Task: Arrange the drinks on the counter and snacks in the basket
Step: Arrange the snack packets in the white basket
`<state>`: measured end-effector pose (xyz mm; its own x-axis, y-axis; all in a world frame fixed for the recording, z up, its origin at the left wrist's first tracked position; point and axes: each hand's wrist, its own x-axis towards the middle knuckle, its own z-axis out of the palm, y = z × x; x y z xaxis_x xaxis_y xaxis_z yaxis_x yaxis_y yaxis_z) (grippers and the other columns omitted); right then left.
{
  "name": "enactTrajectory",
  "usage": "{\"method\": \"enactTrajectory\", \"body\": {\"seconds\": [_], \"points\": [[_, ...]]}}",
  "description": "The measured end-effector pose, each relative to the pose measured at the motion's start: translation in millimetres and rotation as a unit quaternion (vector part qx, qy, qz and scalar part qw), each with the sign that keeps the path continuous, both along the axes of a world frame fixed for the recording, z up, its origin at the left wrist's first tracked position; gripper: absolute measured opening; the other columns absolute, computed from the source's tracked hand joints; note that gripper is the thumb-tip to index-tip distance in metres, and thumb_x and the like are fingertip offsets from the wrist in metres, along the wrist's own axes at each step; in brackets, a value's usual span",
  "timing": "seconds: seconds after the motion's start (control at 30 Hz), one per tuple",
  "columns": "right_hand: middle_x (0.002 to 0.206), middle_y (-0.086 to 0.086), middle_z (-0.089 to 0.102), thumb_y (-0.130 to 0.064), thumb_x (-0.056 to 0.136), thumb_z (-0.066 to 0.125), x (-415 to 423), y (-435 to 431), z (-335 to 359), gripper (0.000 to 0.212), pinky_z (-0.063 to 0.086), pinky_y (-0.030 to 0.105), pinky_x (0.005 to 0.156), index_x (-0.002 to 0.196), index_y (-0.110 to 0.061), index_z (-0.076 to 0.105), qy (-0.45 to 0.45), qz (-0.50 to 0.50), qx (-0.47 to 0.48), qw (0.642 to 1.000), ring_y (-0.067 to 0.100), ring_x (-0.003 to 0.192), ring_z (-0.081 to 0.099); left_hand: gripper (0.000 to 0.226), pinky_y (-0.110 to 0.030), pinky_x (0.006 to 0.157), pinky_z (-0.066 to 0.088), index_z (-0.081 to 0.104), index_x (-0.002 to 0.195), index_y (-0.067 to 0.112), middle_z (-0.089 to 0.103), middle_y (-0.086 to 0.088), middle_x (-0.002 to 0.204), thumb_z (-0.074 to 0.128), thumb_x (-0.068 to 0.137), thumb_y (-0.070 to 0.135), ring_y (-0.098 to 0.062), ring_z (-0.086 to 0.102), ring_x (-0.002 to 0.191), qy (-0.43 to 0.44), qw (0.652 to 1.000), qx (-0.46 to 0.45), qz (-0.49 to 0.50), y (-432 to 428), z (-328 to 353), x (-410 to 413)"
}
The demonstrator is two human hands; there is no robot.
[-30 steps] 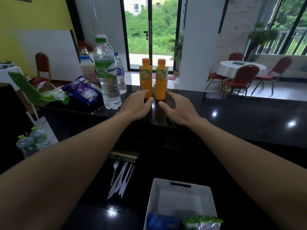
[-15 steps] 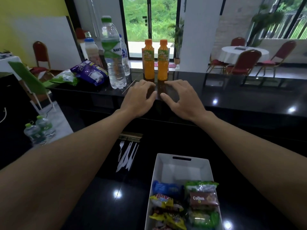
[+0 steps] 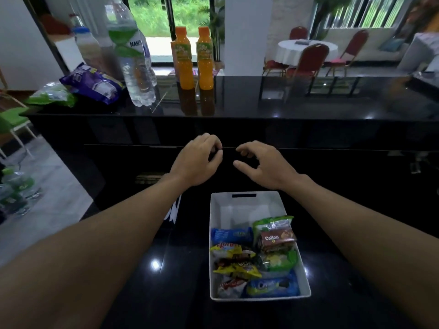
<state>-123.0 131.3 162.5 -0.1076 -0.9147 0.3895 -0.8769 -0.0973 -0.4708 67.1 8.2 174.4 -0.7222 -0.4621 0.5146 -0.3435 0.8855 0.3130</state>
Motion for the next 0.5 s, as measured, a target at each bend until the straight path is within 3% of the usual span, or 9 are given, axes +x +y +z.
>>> {"method": "enactTrajectory", "body": {"seconds": [0.2,0.4,0.5], "points": [[0.127,-0.004,0.061,-0.064,0.087,0.063,-10.6,42.5,-50.2,0.064,0.049,0.035,0.100,0.137,-0.023,0.058,-0.010,-0.048,0.149,0.988,0.011,0.118,0.057,0.033,-0.032,0.082,0.050,0.059,0.123,0.019,0.053,0.007,0.103,0.058,0.097,0.040,-0.013,0.057,0.093,-0.139,0.973,0.177,-0.043,19.8,-59.8,-15.6],[0.154,-0.001,0.041,-0.068,0.081,0.068,-19.5,80.8,-99.4,0.085,0.031,0.034,0.114,0.150,-0.025,0.043,0.045,-0.068,0.275,0.958,0.018,0.142,0.036,0.054,-0.034,0.099,0.043,0.043,0.146,0.017,0.046,-0.006,0.139,0.057,0.100,0.040,-0.024,0.050,0.122,-0.295,0.917,0.260,-0.063,39.6,-119.3,-19.5],[0.156,0.000,0.037,-0.073,0.071,0.073,-25.6,91.8,-121.0,0.099,0.031,0.038,0.116,0.152,-0.027,0.040,0.045,-0.060,0.330,0.941,0.020,0.144,0.033,0.064,-0.034,0.102,0.041,0.036,0.151,0.021,0.040,-0.004,0.148,0.060,0.097,0.046,-0.024,0.046,0.130,-0.352,0.892,0.279,-0.050,47.8,-139.1,-20.9]]}}
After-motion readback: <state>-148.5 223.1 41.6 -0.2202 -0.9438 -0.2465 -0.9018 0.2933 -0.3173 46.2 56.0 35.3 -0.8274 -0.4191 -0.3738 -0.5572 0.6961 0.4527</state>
